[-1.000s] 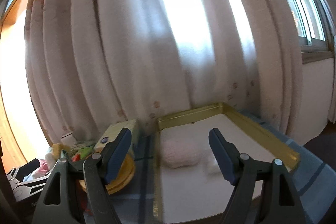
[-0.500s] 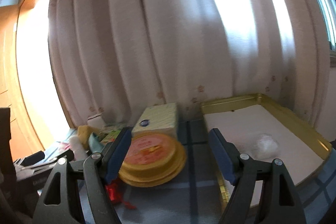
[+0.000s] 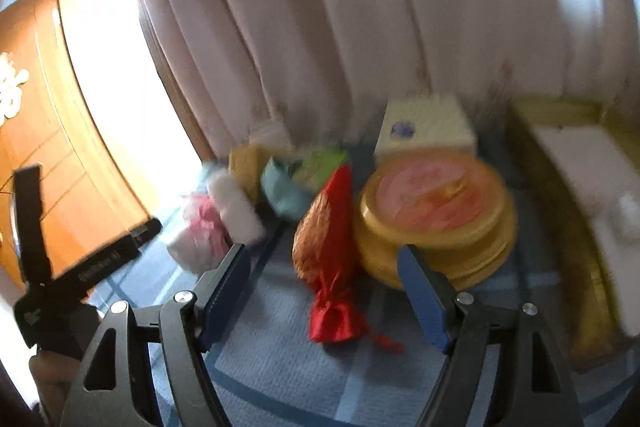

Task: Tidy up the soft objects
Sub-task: 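Grasp the red embroidered pouch with the right tool while the left tool grasps the knitted sock bundle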

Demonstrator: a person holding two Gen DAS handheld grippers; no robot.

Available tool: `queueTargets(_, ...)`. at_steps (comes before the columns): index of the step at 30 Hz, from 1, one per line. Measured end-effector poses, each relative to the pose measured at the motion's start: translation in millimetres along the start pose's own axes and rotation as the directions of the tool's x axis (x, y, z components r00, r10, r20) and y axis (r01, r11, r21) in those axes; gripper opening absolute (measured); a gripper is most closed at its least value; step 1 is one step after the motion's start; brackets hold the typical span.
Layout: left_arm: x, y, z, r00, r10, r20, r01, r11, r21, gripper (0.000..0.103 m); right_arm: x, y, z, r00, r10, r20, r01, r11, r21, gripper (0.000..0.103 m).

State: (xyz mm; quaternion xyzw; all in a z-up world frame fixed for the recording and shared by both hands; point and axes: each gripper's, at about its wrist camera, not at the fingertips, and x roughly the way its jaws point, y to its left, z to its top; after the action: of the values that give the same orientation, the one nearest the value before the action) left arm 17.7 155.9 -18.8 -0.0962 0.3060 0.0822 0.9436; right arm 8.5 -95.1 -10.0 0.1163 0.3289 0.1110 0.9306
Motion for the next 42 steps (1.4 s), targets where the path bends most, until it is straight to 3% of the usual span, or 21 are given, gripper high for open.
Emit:
queueTargets(5, 2, 12, 2, 1.0, -0.009, -0.012, 0.009, 1.0, -0.016, 0.102, 11, 17, -1, 0.999, -0.017, -0.047, 0.014, 0.998, -0.056, 0.077)
queueTargets(16, 14, 13, -1, 0.997, -0.042, -0.067, 0.041, 0.999, -0.015, 0.102, 42, 1, 2, 0.989, 0.018, -0.144, -0.005, 0.996, 0.087, 0.076)
queueTargets(23, 15, 12, -2, 0.996, -0.061, -0.068, 0.06, 0.998, -0.016, 0.102, 68, 19, 13, 0.985, -0.025, -0.169, 0.034, 0.998, 0.053, 0.076)
queueTargets(25, 15, 13, -2, 0.995, -0.068, -0.073, 0.067, 0.998, -0.019, 0.102, 71, 25, 12, 0.982, -0.036, -0.184, 0.043, 0.999, 0.029, 0.064)
queueTargets(26, 16, 13, -2, 0.994, -0.072, -0.076, 0.071, 0.997, -0.014, 0.102, 73, 26, 12, 0.98, -0.027, -0.199, 0.032, 0.999, 0.024, 0.041)
queueTargets(27, 16, 12, -2, 0.994, -0.074, -0.078, 0.074, 0.997, -0.009, 0.102, 75, 26, 11, 0.977, -0.014, -0.213, 0.019, 1.0, 0.024, 0.032)
queueTargets(31, 15, 6, -3, 0.995, -0.07, -0.072, 0.072, 0.997, 0.024, 0.102, 67, 26, 10, 0.978, 0.045, -0.202, -0.045, 0.999, 0.004, 0.022)
queueTargets(33, 12, 2, -2, 0.996, -0.077, -0.054, 0.079, 0.996, 0.033, 0.102, 52, 28, 10, 0.985, 0.089, -0.148, -0.092, 0.996, -0.014, 0.022)
queueTargets(36, 10, -7, 0, 0.997, -0.069, -0.032, 0.071, 0.996, 0.056, 0.102, 17, 34, 7, 0.997, 0.078, 0.005, -0.078, 0.993, -0.088, 0.022)
queueTargets(38, 13, -15, 5, 0.996, -0.076, -0.036, 0.078, 0.995, 0.056, 0.101, 0, 37, 5, 0.995, 0.045, 0.086, -0.035, 0.992, -0.119, 0.022)
queueTargets(42, 33, -32, 13, 0.995, -0.044, -0.084, 0.05, 0.997, 0.061, 0.092, -29, 47, 1, 0.965, -0.054, 0.257, 0.11, 0.972, -0.209, 0.022)
